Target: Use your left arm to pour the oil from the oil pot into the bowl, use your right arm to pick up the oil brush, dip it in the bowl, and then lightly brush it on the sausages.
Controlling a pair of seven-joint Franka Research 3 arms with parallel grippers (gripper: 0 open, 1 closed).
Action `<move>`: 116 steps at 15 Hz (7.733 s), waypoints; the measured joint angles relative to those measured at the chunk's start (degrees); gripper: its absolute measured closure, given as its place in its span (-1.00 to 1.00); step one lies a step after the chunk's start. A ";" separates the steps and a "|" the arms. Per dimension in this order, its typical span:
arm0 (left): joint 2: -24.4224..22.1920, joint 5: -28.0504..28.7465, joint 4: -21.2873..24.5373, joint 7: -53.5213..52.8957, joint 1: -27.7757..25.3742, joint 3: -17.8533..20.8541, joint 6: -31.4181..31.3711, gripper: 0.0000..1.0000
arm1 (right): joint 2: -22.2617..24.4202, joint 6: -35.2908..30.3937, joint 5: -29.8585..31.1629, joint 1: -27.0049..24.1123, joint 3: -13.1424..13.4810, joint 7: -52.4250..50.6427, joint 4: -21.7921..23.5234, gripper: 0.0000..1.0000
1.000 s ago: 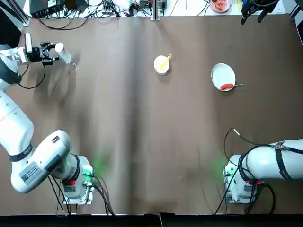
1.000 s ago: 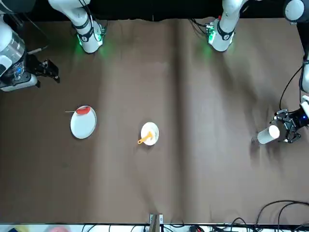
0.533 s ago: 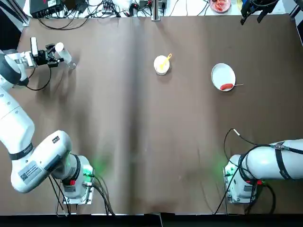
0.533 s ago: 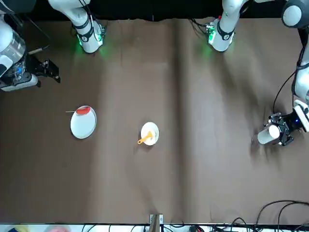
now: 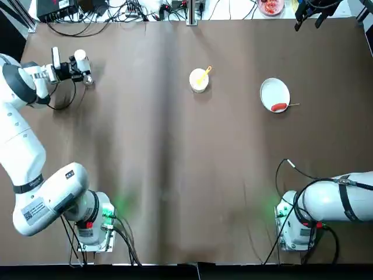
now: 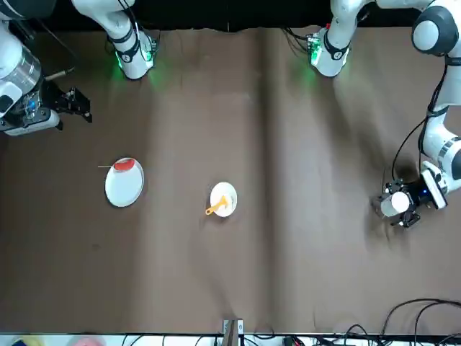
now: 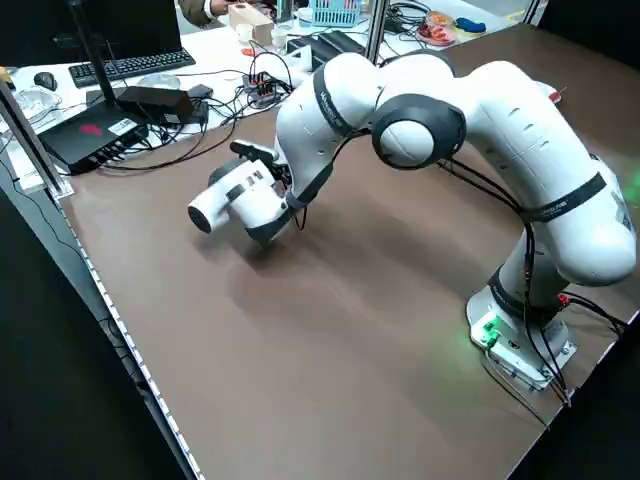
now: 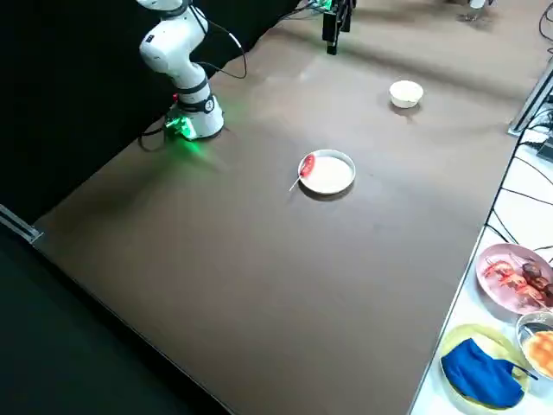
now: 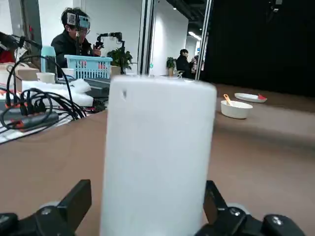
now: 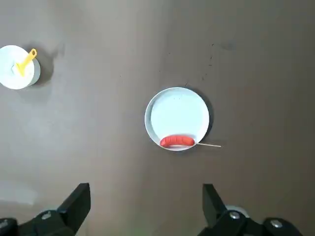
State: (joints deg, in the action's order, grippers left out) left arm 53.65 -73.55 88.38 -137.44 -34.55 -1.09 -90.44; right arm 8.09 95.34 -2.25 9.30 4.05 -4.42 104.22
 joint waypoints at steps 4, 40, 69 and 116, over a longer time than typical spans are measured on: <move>0.62 0.00 -0.35 -0.16 -0.64 0.34 -0.05 -0.99 | 0.00 -0.09 0.00 0.04 0.00 0.00 0.00 -1.00; -16.41 12.78 -1.68 43.01 39.25 -0.07 -24.80 -0.12 | 0.00 -1.37 0.00 1.12 -0.01 0.01 0.00 -1.00; -9.23 55.11 -0.11 82.27 70.06 0.59 -54.48 -0.10 | 0.00 -1.48 0.00 1.01 0.16 0.02 0.01 -1.00; -5.16 32.64 0.27 17.80 -6.63 -25.90 -8.28 -0.09 | -2.42 0.92 -0.59 5.13 -0.22 0.02 0.26 -1.00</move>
State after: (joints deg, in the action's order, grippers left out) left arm 48.49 -40.91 88.65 -119.64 -41.19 -26.99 -98.72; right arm 5.67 96.26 -2.84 14.43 3.83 -4.39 104.48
